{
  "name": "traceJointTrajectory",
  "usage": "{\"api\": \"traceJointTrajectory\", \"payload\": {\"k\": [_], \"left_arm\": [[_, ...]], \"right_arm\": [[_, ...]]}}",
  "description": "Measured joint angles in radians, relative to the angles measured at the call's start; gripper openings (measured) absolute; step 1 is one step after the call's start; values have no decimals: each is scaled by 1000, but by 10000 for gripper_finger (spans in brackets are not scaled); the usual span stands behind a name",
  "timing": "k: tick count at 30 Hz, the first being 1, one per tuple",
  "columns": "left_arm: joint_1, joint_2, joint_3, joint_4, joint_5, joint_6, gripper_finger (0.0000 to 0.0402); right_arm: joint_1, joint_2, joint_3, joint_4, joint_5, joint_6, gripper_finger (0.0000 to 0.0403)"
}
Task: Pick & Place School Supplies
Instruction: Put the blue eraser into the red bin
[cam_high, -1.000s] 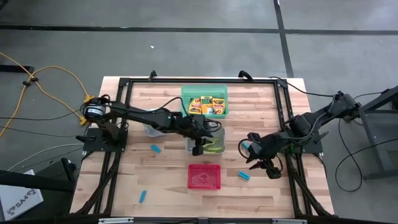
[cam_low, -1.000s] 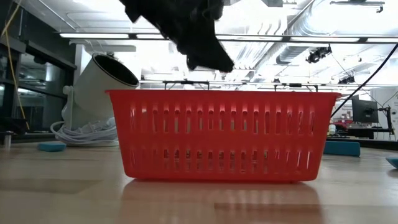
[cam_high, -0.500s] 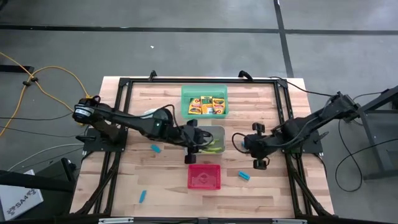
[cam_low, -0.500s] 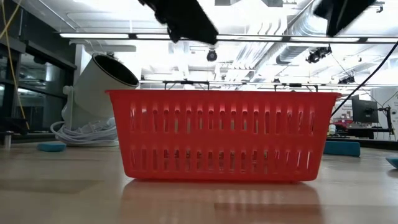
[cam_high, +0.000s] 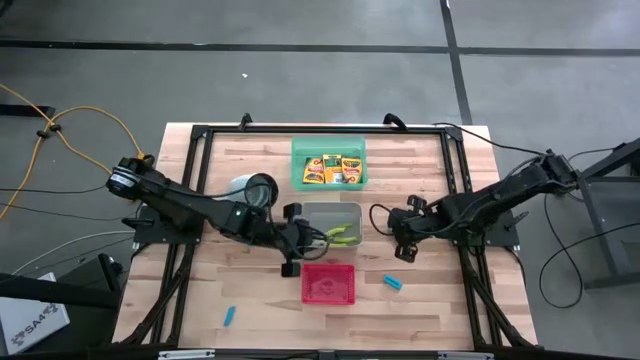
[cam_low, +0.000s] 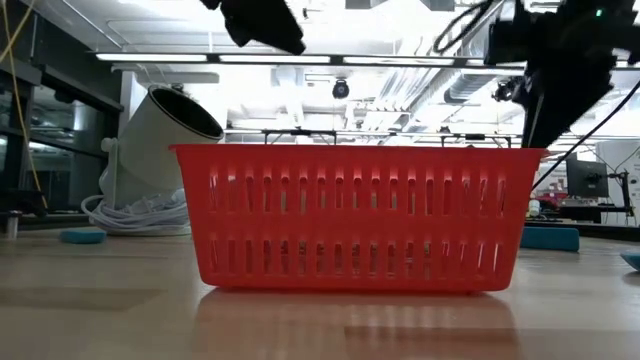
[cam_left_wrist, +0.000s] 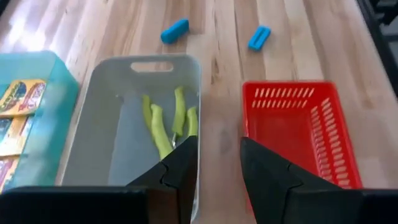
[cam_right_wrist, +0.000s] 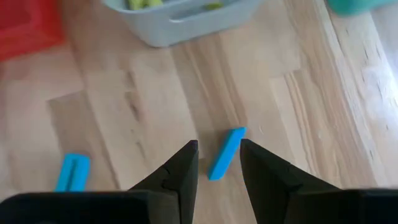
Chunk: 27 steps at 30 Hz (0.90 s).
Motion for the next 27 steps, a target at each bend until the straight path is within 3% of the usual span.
{"api": "traceJointTrajectory", "payload": {"k": [27], "left_arm": [[-48, 1, 0, -42, -10, -84, 114]], "right_arm": [[-40, 0, -208, 194, -2, 100, 111]]}}
